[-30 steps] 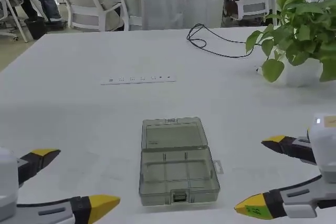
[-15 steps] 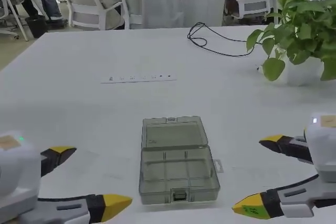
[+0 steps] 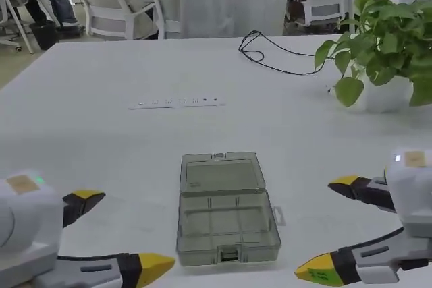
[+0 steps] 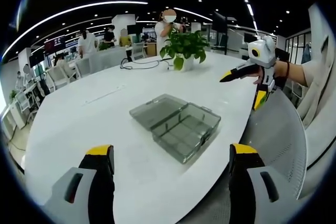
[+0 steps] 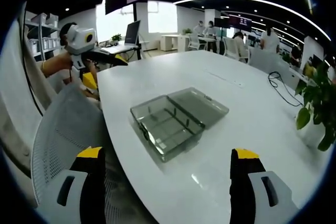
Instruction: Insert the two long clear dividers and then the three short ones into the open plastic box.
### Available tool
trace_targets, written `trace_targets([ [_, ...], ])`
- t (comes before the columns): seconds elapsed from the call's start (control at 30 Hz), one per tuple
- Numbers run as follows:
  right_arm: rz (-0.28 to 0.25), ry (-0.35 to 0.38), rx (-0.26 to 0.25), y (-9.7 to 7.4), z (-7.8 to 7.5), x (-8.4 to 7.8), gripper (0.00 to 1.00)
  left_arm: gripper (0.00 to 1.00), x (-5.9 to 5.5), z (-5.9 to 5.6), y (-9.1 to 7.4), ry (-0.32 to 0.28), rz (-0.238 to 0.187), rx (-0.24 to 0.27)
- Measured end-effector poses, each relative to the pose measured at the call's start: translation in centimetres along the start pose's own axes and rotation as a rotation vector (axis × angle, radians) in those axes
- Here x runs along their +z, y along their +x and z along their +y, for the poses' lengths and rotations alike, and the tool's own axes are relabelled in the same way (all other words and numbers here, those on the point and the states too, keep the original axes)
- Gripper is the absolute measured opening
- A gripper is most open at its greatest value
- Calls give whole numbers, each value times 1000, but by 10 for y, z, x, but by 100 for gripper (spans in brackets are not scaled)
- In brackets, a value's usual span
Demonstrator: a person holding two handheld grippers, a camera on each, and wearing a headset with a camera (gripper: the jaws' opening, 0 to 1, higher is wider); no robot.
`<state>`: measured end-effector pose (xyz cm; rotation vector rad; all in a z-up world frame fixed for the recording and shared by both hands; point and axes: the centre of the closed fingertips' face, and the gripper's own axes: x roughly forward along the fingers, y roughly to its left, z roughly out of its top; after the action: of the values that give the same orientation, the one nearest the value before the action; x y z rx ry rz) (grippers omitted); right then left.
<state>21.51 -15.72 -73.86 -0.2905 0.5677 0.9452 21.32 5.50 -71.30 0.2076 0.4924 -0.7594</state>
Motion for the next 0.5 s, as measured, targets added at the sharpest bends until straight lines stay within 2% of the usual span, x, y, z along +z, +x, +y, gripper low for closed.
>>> trace_targets([
  [0.5, 5, 4, 5, 4, 0, 1, 100, 92, -2, -2, 2, 4, 9, -8],
])
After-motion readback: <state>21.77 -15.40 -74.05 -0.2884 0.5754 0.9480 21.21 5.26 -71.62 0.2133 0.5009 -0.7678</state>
